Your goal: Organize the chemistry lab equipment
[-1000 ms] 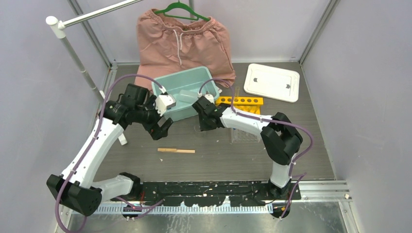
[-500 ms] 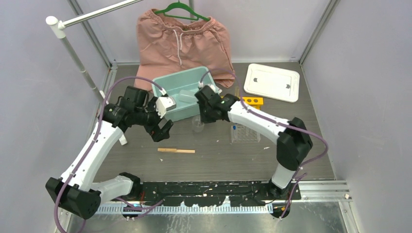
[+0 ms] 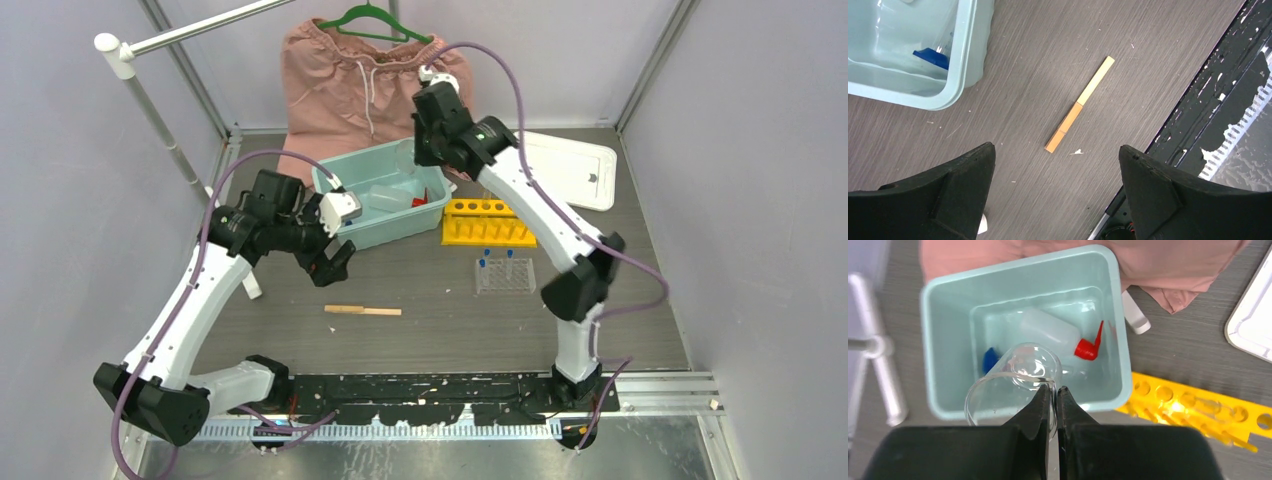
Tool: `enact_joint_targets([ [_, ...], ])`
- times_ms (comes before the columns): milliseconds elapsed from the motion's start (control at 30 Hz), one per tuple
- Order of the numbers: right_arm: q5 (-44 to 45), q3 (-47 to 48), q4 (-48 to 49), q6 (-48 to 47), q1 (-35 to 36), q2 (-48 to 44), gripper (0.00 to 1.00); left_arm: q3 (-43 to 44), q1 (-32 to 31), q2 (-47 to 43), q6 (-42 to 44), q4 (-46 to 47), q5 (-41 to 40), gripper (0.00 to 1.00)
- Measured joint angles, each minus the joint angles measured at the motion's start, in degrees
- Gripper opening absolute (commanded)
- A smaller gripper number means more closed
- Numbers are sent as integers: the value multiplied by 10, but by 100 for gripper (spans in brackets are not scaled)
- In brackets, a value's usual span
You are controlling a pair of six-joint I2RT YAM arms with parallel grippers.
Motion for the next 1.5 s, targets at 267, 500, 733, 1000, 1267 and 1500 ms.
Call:
enact_joint_targets([
  [267, 16, 82, -65, -23, -10, 197, 1, -2, 0, 0, 3, -4, -5, 93],
  [500, 20, 94, -94, -30, -10, 228, 1, -22, 0, 0, 18, -7, -10, 93],
  [733, 32, 163, -95, -37, -10, 277, 1, -77, 0, -2, 78, -15, -16, 91],
  [1000, 33, 170, -94, -40, -11, 307, 1, -125, 0, -18, 151, -38, -25, 89],
  [1267, 23, 191, -97, -45, -15, 322, 3, -142, -1, -1, 196, -51, -47, 89],
  [1500, 16, 209, -97, -57, -20, 333, 7, -146, -5, 0, 210, -47, -57, 91],
])
